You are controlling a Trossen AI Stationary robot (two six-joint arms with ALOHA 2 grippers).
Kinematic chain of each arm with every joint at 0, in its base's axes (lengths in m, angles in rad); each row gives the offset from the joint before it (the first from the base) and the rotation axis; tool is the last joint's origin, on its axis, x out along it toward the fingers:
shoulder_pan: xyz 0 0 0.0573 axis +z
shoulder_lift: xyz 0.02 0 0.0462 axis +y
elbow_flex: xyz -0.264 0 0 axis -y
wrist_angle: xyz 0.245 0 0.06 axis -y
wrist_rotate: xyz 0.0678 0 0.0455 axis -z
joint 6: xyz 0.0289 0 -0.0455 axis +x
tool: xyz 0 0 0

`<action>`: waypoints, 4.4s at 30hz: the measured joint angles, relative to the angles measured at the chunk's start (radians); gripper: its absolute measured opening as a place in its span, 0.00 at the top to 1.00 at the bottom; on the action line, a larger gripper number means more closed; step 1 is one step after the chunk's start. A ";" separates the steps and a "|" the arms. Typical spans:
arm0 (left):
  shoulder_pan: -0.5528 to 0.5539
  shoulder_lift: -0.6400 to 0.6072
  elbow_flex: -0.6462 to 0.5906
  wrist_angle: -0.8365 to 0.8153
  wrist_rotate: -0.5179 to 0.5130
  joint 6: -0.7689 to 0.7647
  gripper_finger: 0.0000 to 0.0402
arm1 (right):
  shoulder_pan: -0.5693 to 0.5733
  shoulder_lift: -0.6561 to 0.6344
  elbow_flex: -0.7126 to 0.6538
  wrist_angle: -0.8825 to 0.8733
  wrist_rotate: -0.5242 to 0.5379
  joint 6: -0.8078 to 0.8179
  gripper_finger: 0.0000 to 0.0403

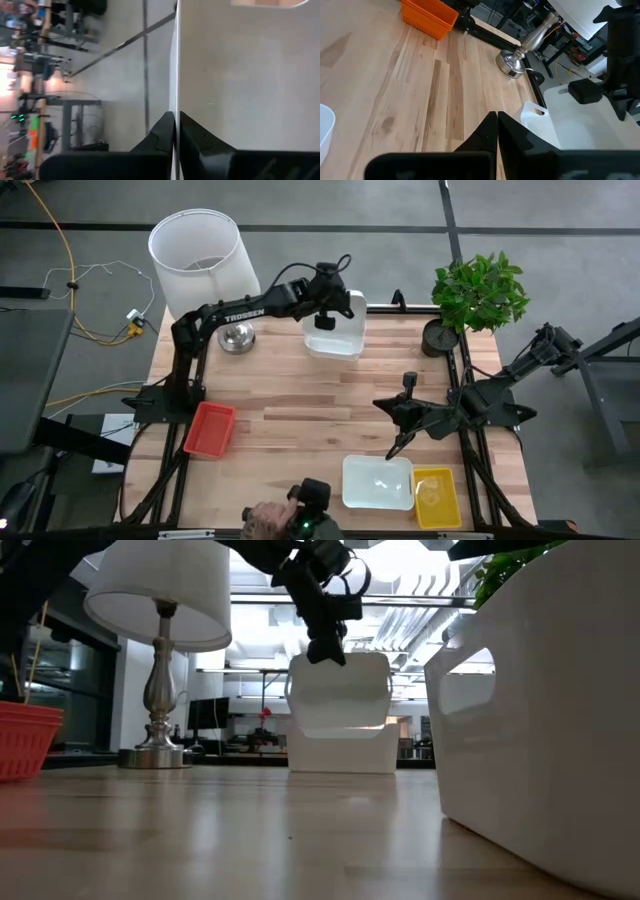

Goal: Stack baskets by color
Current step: Stack the middle white bin on the top white bin

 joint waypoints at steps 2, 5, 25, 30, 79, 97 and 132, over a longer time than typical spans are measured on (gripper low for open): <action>0.005 -0.001 -0.013 -0.010 0.032 -0.001 1.00 | 0.000 0.000 0.000 -0.001 0.000 0.000 1.00; 0.003 0.000 -0.023 -0.036 0.067 -0.024 1.00 | 0.000 0.000 0.000 -0.004 0.000 0.000 1.00; -0.004 -0.004 -0.022 -0.133 0.284 -0.099 1.00 | 0.000 0.000 0.000 -0.023 0.001 0.023 1.00; 0.003 -0.004 -0.022 -0.174 0.337 -0.127 1.00 | 0.000 0.000 0.000 -0.023 0.001 0.020 1.00; -0.151 -0.137 -0.191 -0.324 0.443 -0.314 0.56 | -0.079 0.000 0.000 -0.041 -0.088 0.061 1.00; -0.122 -0.137 -0.485 0.038 0.377 -0.357 0.57 | -0.079 0.000 0.000 -0.045 -0.089 0.069 1.00; -0.163 -0.064 -0.573 0.243 0.118 -0.355 0.67 | -0.079 0.000 0.000 -0.038 -0.089 0.077 1.00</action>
